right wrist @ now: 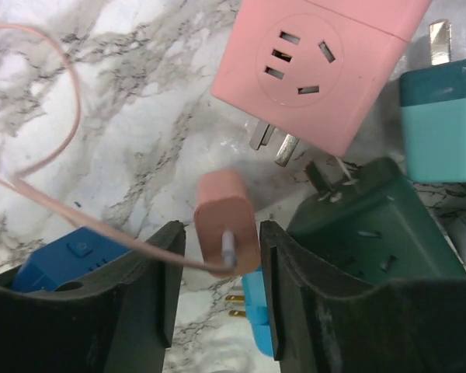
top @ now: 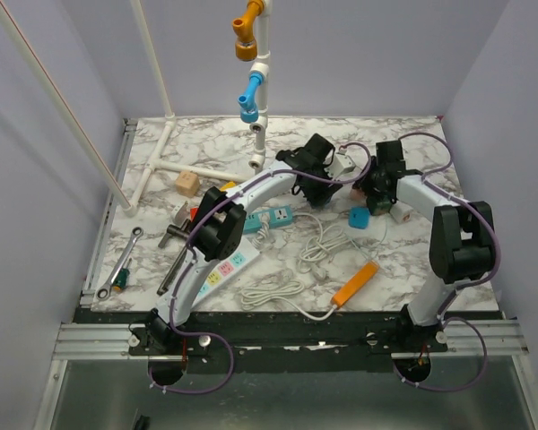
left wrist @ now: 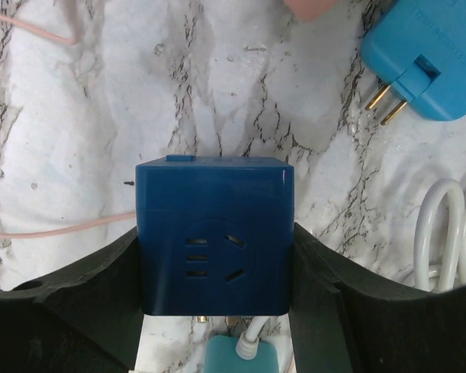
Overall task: Pull the plug off the socket
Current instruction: Place the plug at the center of the board, then remove the plug from the socket.
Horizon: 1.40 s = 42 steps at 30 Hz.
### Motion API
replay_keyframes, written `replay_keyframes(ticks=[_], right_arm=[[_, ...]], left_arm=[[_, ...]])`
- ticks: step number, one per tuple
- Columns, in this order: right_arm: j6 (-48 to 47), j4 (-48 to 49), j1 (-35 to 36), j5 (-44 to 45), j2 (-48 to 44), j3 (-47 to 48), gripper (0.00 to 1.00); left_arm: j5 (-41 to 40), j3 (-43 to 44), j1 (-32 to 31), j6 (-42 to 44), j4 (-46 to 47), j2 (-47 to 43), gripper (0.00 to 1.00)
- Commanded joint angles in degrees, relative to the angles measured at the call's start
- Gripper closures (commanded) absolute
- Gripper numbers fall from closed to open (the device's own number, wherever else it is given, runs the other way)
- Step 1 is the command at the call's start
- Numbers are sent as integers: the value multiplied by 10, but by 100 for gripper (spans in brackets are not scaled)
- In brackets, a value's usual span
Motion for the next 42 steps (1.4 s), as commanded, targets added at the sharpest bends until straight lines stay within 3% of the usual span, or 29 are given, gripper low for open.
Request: replay_keyframes(ticks=[1,6,8,9,10,14,16,23,28,33,38,40,42], right_arm=[[11,27,10,-9,41,11,46],[15,26,11,-3,53,18,35],[20,22,13,1,46,21,34],[22,20,14,3,39,22,32],[20,17,18,5,27,23,30],[13,-19,40,40,-28,48,15],[14,-43,44,47,-54,61,1],[18,-111,58,60,-178,24,0],[4,-166,158,130,-250,24,0],[27,-214,297,198,-246,41,0],[60,-173,374,154,-210,33,0],[63,-152,418,175,-184,38,0],[78,-154,440,177,-135,60,0]], left_arm=[[-31,-11,-10,-10,25,-15,73],[-10,-66,-12,-13,49,-57,44],[4,-65,-12,-19,34,-69,25],[12,-65,-11,-23,26,-77,9],[20,-64,-12,-24,17,-87,2],[58,-94,-12,-38,-3,-168,1],[89,-109,-12,-39,-26,-219,1],[140,-219,-12,11,-114,-416,1],[111,-291,-4,47,-191,-521,2],[64,-398,32,56,-155,-677,2],[1,-461,80,88,-159,-821,2],[-14,-502,80,112,-150,-890,2],[-32,-548,81,76,-109,-952,2]])
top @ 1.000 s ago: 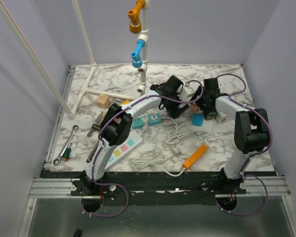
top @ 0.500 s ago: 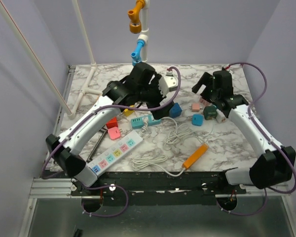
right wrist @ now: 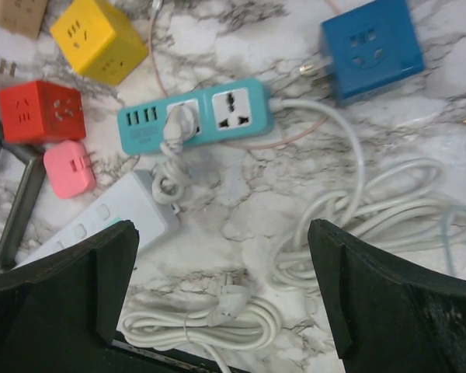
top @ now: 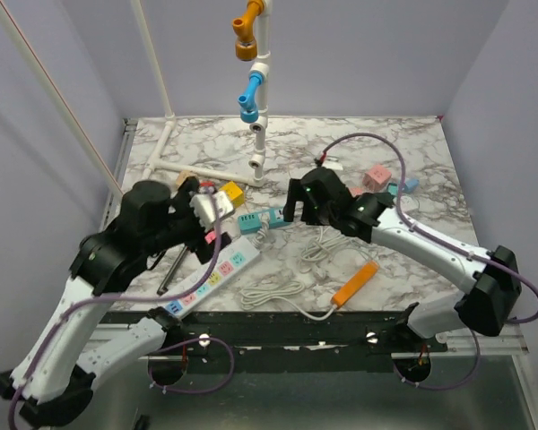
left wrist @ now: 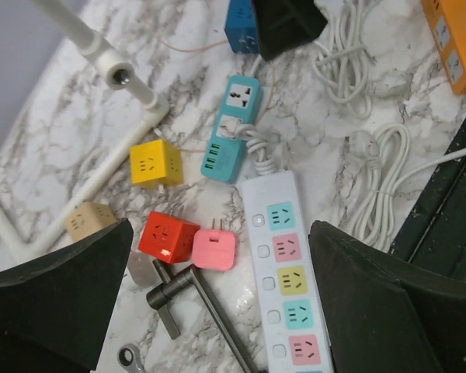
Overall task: Pull the plug off the socket
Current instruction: Remove the plug from the socket.
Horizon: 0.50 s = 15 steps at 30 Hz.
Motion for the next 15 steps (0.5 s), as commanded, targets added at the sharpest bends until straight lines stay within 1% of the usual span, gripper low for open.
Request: replay_keyframes(ticks=[1,2,4,6,8,10,12,15], right_arm=[[44,14,49,14,82,36,0],[50,16,50,11,96,40,0],[70,22,50,25,106,40,0],[72,32,50,36,101,34,0],[73,38,50,39,92,28,0],[61,76,51,24,78,5,3],[42,116,50,-5,78,-10,6],[25,120,52,-34,131,15,10]], left_arm=[[-54,-100,2,-19,62,-136,1],[-33,-131,2,-32,77,-162,1],[4,-185,1,-53,105,-184,2],[-1,-224,1,-101,135,-170,2],[-11,-247,1,-144,161,-136,1],[-18,-252,1,-168,183,-95,1],[-27,-235,2,-188,188,-59,2],[-30,-231,3,-190,205,-50,1]])
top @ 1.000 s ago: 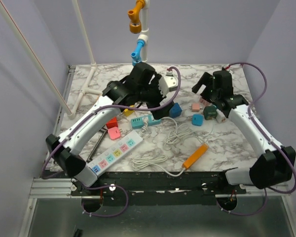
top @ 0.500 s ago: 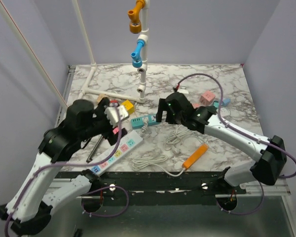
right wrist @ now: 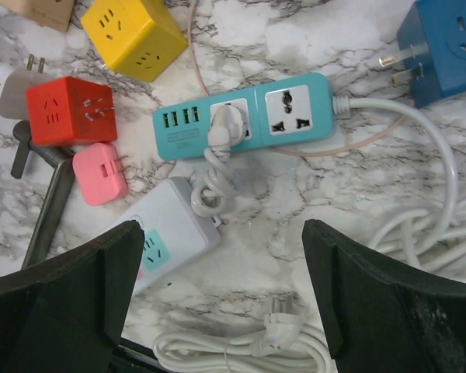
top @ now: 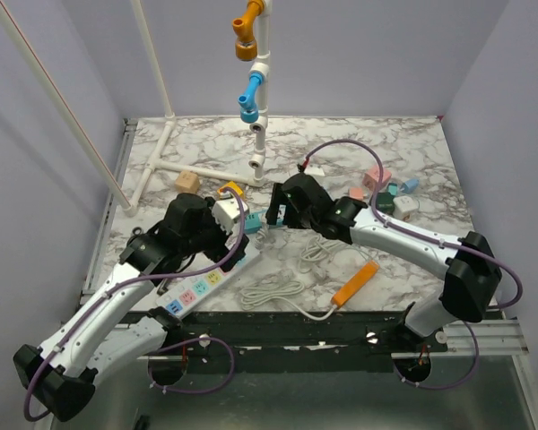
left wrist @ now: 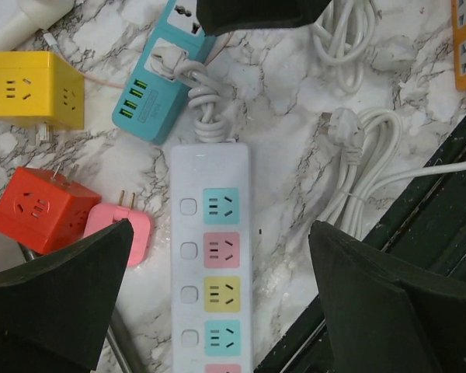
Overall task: Pull the plug off the socket
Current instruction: Remove the plug from the socket.
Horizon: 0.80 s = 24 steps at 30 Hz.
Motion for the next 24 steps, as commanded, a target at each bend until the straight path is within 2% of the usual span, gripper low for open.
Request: replay_keyframes(ticks=[1,5,14,19,22,24], right_arm=[[-28,38,1,-40,66,24,11],[-30,20,1,-25,129,57,12],[-37,86,1,-27,201,59,20],[-45,114,2,-43,227,69,27],[-47,109,1,-43,247,87,33],[-46,109,2,-50,258,95,43]], left_arm=[[-16,16,3,-48,69,-1,2],[-18,27,8,-43,60,-7,2],[-11,51,18,-33,17,-7,1],[-28,41,18,-33,34,-20,2],[-31,44,19,-33,36,-22,1],[-31,42,19,-39,39,-24,1]])
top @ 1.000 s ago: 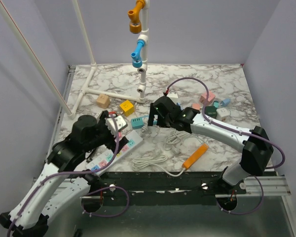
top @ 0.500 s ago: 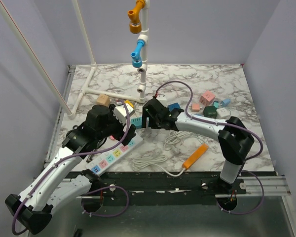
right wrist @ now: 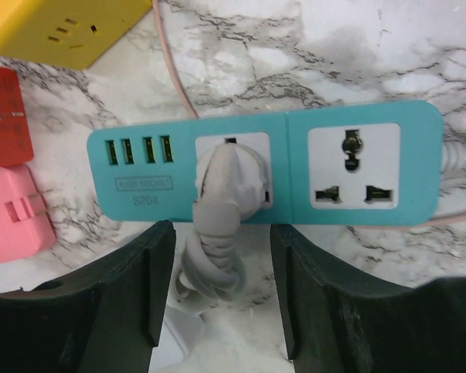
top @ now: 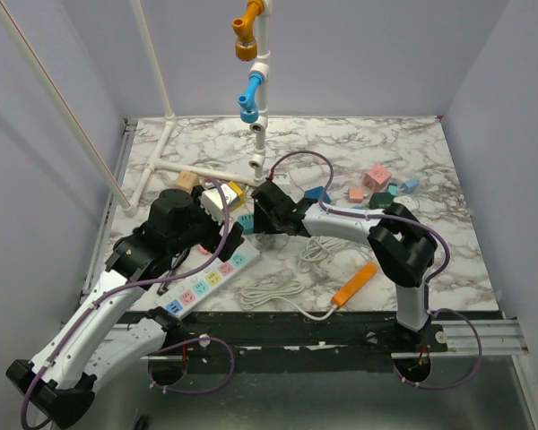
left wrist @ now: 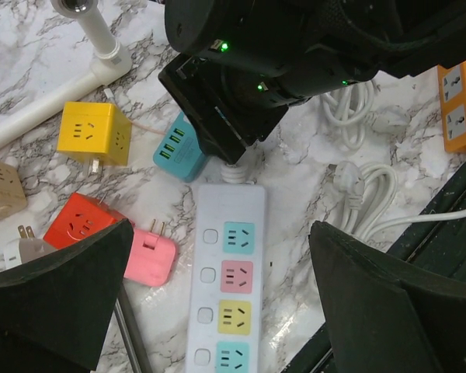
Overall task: Pull the plug off the socket
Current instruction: Remove the plug from the socket.
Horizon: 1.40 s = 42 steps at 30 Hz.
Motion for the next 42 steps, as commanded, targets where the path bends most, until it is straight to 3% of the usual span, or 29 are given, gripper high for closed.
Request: replay_keyframes(ticks=[1,4,6,8,15,17,24,33,36,39,42], right_arm=[[-8,19,2,-14,29,29,50],[-18,18,3,-13,31,29,67],[-39,30,7,0,11,15,87],[-70,77,14,4,-29,-24,99],[-199,383,38,-11,-226,-260,99],[-219,425,41,-17,-259,-298,99],[-300,463,89,7,-324,-343,99],[-398,462,153,96,-380,-354,99],[-404,464,159,103,-393,-357,99],[-413,463,168,107,-392,-355,99],[-442,464,175,114,-383,-346,99]], left_arm=[[-13,1,3,-10,10,-12,2],[-6,-9,3,-22,16,-12,1],[-2,-16,5,-33,23,-14,2],[4,-22,6,-42,24,-12,2],[29,-35,11,-77,34,-6,2],[34,-35,15,-92,32,-1,2],[108,-42,33,-138,59,26,1],[217,30,134,-22,27,126,2],[343,60,182,-13,2,171,2],[482,83,188,26,-45,208,1],[530,96,185,61,-74,232,1]])
